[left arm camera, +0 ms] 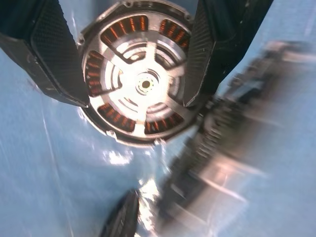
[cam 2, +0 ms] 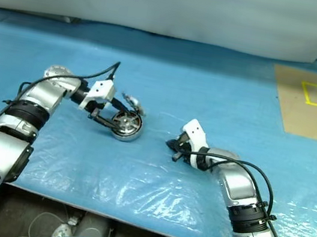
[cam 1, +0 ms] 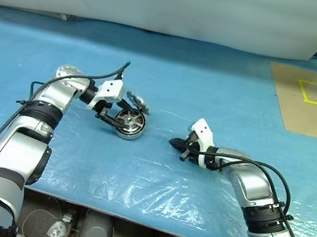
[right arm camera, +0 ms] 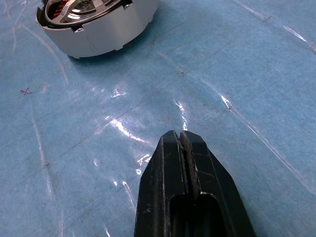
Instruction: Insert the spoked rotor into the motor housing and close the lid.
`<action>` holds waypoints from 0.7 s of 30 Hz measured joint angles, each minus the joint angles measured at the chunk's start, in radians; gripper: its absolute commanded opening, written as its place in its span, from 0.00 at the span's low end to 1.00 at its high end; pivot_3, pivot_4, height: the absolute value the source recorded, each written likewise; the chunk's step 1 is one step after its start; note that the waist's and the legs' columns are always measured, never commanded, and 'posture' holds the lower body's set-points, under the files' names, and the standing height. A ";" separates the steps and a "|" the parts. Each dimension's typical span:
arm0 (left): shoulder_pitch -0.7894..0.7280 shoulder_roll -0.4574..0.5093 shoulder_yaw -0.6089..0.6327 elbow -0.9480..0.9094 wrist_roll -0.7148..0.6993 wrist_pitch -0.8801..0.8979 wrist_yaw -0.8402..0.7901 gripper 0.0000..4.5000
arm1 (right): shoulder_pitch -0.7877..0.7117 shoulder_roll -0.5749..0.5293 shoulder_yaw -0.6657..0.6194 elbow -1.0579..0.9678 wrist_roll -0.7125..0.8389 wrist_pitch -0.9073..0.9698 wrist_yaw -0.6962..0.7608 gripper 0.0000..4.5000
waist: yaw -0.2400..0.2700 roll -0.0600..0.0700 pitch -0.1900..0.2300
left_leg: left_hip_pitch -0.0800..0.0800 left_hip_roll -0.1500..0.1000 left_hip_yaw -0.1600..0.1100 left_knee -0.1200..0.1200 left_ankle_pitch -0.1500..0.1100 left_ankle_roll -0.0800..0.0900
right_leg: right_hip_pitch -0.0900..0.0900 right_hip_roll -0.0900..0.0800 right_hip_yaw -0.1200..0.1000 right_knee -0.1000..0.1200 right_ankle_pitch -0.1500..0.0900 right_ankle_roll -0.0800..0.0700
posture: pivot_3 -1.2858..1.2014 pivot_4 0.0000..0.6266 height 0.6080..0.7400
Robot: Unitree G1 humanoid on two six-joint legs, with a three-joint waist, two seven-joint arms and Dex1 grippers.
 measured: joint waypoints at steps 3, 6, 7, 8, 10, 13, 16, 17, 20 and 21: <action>0.000 0.046 0.035 -0.072 -0.046 0.084 -0.001 0.71 | -0.005 0.013 -0.019 -0.002 0.040 0.007 0.015 0.00 | -0.003 0.000 0.000 | 0.000 0.000 0.000 0.000 0.000 0.000 | -0.001 0.000 0.000 0.000 0.000 0.000 | 0.52 0.24 1.00; 0.008 0.091 0.091 -0.130 -0.083 0.168 0.035 0.71 | -0.037 0.020 -0.045 -0.003 0.086 0.019 0.031 0.00 | -0.003 0.000 0.000 | 0.000 0.000 0.000 0.000 0.000 0.000 | -0.001 0.000 0.000 0.000 0.000 0.000 | 0.52 0.24 1.00; 0.008 0.102 0.118 -0.143 -0.103 0.210 0.056 0.71 | -0.055 0.026 -0.054 -0.003 0.102 0.027 0.037 0.00 | -0.003 0.000 0.000 | -0.001 0.000 0.000 0.000 0.000 0.000 | -0.001 0.000 0.000 0.000 0.000 0.000 | 0.52 0.24 1.00; 0.008 0.115 0.142 -0.153 -0.119 0.247 0.076 0.71 | -0.070 0.033 -0.060 -0.005 0.114 0.033 0.041 0.00 | -0.003 0.000 0.000 | 0.000 0.000 0.000 0.000 0.000 0.000 | -0.001 0.000 0.000 0.000 0.000 0.000 | 0.52 0.24 1.00; 0.007 0.152 0.196 -0.157 -0.155 0.320 0.119 0.71 | -0.105 0.049 -0.070 -0.005 0.146 0.051 0.049 0.00 | -0.005 0.000 0.000 | -0.001 0.000 0.000 0.000 0.000 0.000 | -0.001 0.001 0.000 0.000 0.000 0.000 | 0.52 0.24 1.00; 0.021 0.228 0.279 -0.161 -0.198 0.401 0.169 0.71 | -0.152 0.069 -0.070 0.001 0.184 0.082 0.068 0.00 | -0.006 0.000 0.000 | -0.001 0.000 0.000 -0.001 0.000 0.000 | -0.002 0.002 0.000 -0.001 0.000 0.000 | 0.52 0.24 1.00; 0.120 0.320 0.363 -0.204 -0.257 0.491 0.176 0.71 | -0.185 0.080 -0.058 0.030 0.203 0.105 0.098 0.00 | -0.007 0.000 0.000 | -0.001 0.001 0.000 -0.002 0.000 -0.001 | -0.002 0.002 0.000 -0.002 -0.001 -0.001 | 0.52 0.24 1.00; 0.174 0.348 0.390 -0.232 -0.280 0.529 0.176 0.71 | -0.190 0.079 -0.042 0.048 0.201 0.104 0.112 0.00 | -0.008 0.000 0.000 | -0.002 0.001 0.000 -0.002 0.000 -0.001 | -0.003 0.002 0.001 -0.003 -0.001 -0.001 | 0.52 0.24 1.00; 0.355 0.391 0.487 -0.314 -0.332 0.610 0.203 0.71 | -0.197 0.077 0.004 0.102 0.198 0.110 0.159 0.00 | -0.007 0.000 0.000 | -0.007 0.001 0.000 -0.002 0.000 -0.001 | -0.007 0.002 0.000 -0.002 -0.001 -0.001 | 0.52 0.24 1.00; 0.411 0.394 0.512 -0.347 -0.343 0.622 0.213 0.71 | -0.204 0.079 0.017 0.114 0.198 0.113 0.172 0.00 | -0.006 0.000 0.000 | -0.008 0.002 0.000 -0.001 0.000 -0.001 | -0.008 0.002 0.000 -0.002 -0.001 -0.001 | 0.52 0.24 1.00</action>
